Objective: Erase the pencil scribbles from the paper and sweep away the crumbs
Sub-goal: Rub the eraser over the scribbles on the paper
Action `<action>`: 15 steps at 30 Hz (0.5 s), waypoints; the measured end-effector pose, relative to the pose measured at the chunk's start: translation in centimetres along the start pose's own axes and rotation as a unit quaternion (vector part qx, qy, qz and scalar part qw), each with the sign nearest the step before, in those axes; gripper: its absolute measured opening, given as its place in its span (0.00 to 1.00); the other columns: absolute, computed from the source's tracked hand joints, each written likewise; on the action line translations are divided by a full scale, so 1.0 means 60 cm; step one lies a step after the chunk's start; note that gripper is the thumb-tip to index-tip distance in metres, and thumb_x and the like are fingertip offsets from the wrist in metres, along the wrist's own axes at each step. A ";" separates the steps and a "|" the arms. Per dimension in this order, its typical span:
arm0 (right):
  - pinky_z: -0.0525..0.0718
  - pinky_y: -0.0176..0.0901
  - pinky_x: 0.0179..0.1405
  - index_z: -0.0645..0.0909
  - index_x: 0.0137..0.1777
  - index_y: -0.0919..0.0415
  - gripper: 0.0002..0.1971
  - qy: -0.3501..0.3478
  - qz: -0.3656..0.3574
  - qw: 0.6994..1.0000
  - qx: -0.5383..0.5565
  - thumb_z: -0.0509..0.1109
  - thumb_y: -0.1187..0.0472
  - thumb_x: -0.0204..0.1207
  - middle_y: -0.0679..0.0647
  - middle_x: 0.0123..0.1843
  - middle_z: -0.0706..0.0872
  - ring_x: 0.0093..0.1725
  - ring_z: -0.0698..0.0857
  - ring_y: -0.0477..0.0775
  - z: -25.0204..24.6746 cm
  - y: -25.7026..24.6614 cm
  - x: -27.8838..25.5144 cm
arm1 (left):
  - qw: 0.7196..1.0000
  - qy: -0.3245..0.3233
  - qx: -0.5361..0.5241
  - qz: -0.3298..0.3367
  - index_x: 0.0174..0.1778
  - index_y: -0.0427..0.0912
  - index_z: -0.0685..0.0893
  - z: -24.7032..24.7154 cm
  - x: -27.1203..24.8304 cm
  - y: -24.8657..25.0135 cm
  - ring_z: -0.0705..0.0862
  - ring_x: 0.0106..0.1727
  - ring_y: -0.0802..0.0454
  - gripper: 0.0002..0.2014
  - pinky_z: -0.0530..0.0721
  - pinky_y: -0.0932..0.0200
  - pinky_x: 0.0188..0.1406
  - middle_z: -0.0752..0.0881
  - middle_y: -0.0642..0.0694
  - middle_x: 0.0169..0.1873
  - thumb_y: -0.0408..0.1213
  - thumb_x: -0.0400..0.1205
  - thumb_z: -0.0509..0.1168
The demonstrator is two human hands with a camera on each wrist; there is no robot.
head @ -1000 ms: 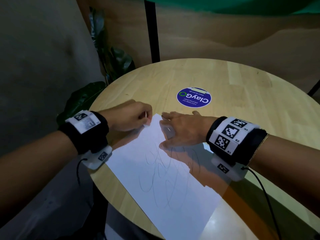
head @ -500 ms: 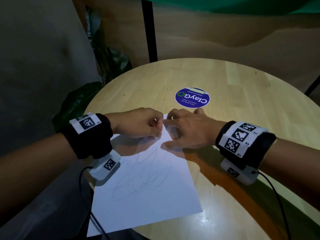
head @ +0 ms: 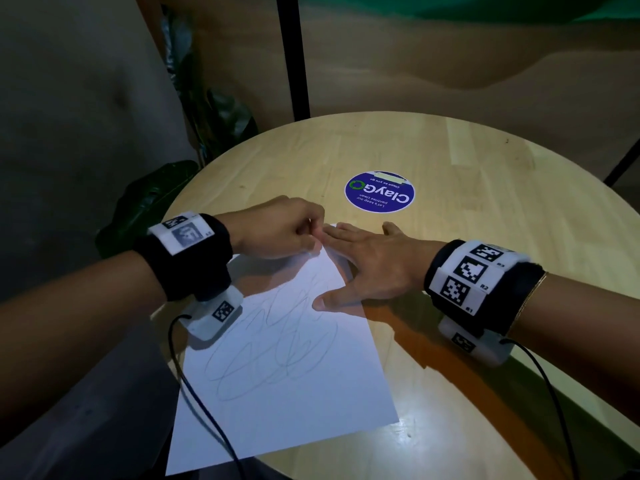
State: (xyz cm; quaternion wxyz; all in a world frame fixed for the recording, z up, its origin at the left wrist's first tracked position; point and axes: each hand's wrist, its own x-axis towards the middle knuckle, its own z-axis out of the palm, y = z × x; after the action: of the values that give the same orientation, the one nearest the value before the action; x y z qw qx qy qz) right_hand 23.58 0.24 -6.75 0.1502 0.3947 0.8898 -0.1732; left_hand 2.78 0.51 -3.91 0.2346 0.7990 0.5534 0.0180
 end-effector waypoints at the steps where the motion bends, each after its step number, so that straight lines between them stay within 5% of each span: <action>1: 0.42 0.85 0.86 0.38 0.95 0.41 0.58 0.005 -0.008 1.000 0.007 0.60 0.15 0.74 0.38 0.96 0.38 0.95 0.38 0.47 0.000 -0.001 -0.002 | 0.999 -0.041 -0.033 0.005 0.49 0.44 0.88 0.003 -0.003 0.006 0.91 0.44 0.52 0.03 0.88 0.57 0.48 0.95 0.48 0.43 0.38 0.87 0.75; 3: 0.44 0.86 0.85 0.40 0.95 0.38 0.57 0.011 -0.016 1.000 0.009 0.61 0.15 0.74 0.37 0.96 0.40 0.95 0.39 0.48 0.000 -0.001 -0.001 | 0.995 -0.090 -0.052 0.004 0.49 0.42 0.89 0.000 -0.005 0.012 0.90 0.41 0.55 0.03 0.86 0.62 0.46 0.95 0.47 0.40 0.37 0.87 0.75; 7: 0.41 0.84 0.87 0.34 0.95 0.42 0.60 0.000 0.004 1.000 -0.003 0.60 0.14 0.74 0.39 0.96 0.36 0.95 0.37 0.46 0.000 0.000 0.000 | 0.999 0.019 0.035 -0.013 0.50 0.49 0.88 -0.004 0.005 0.003 0.90 0.51 0.50 0.03 0.87 0.53 0.49 0.94 0.50 0.45 0.42 0.87 0.74; 12: 0.45 0.85 0.86 0.39 0.95 0.37 0.56 0.008 -0.013 1.000 0.008 0.62 0.17 0.75 0.36 0.96 0.40 0.95 0.40 0.47 -0.004 -0.001 -0.005 | 0.998 -0.060 -0.034 -0.005 0.47 0.44 0.89 0.002 0.002 0.013 0.92 0.44 0.54 0.03 0.87 0.59 0.49 0.96 0.46 0.41 0.38 0.86 0.75; 15: 0.43 0.85 0.86 0.35 0.94 0.37 0.59 0.006 -0.004 1.000 0.003 0.61 0.14 0.73 0.38 0.96 0.37 0.95 0.38 0.46 -0.001 0.001 0.001 | 1.000 0.019 0.017 -0.015 0.50 0.48 0.90 0.002 0.005 0.003 0.90 0.50 0.50 0.03 0.86 0.54 0.49 0.94 0.50 0.45 0.42 0.86 0.75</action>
State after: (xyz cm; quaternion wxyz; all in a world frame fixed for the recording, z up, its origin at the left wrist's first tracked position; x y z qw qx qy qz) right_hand 23.58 0.35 -6.75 0.1431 0.3923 0.8919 -0.1738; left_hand 3.10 0.68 -4.01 0.2108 0.7941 0.5697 0.0206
